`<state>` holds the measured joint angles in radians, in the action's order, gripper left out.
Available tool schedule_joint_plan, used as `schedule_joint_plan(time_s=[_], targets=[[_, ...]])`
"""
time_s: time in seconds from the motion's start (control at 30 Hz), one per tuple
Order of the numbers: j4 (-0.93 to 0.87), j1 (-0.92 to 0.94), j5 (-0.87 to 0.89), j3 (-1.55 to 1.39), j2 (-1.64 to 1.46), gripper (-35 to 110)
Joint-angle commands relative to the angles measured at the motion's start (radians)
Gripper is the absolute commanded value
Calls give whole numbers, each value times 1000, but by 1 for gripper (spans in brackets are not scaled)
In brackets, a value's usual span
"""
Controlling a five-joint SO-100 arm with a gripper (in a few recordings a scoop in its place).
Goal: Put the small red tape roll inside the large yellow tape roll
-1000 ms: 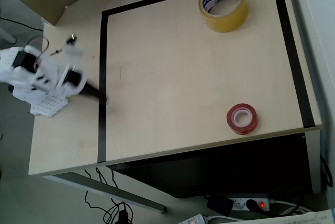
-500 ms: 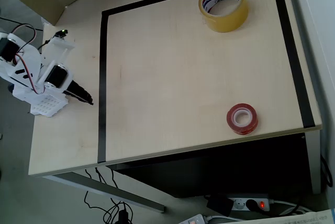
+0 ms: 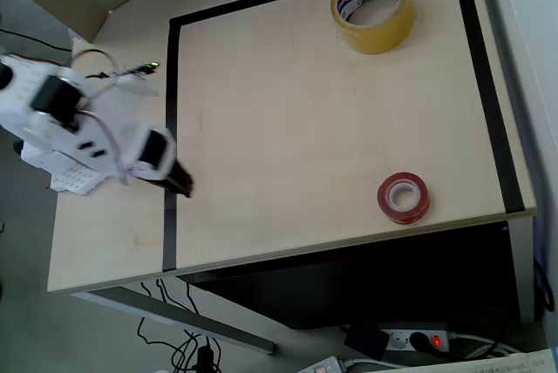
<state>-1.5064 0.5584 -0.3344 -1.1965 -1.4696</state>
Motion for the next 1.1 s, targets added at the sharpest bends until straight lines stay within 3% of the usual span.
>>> schedule_joint_plan(time_s=[0.0, 0.43, 0.93, 1.07], targets=[[-26, -11, -54, 334, 117, 0], [-12, -40, -58, 1220, 718, 0], [394, -101, -54, 1232, 922, 0], [420, -118, -51, 1238, 957, 0]])
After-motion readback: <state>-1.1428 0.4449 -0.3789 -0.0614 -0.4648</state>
